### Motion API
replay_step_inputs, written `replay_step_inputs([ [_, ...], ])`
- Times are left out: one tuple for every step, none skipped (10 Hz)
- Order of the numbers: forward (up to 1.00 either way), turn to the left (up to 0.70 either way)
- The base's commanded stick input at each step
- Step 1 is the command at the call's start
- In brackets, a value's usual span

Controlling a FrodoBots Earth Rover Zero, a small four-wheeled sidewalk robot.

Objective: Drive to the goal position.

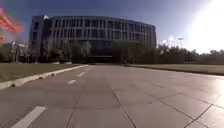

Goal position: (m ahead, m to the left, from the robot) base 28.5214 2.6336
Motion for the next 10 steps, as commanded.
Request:
replay_step_inputs([
  [0.70,0.00],
  [0.70,0.00],
  [0.70,0.00],
  [0.70,0.00],
  [0.70,0.00],
  [0.70,0.00],
  [0.70,0.00],
  [0.70,0.00],
  [0.70,0.00],
  [0.70,0.00],
])
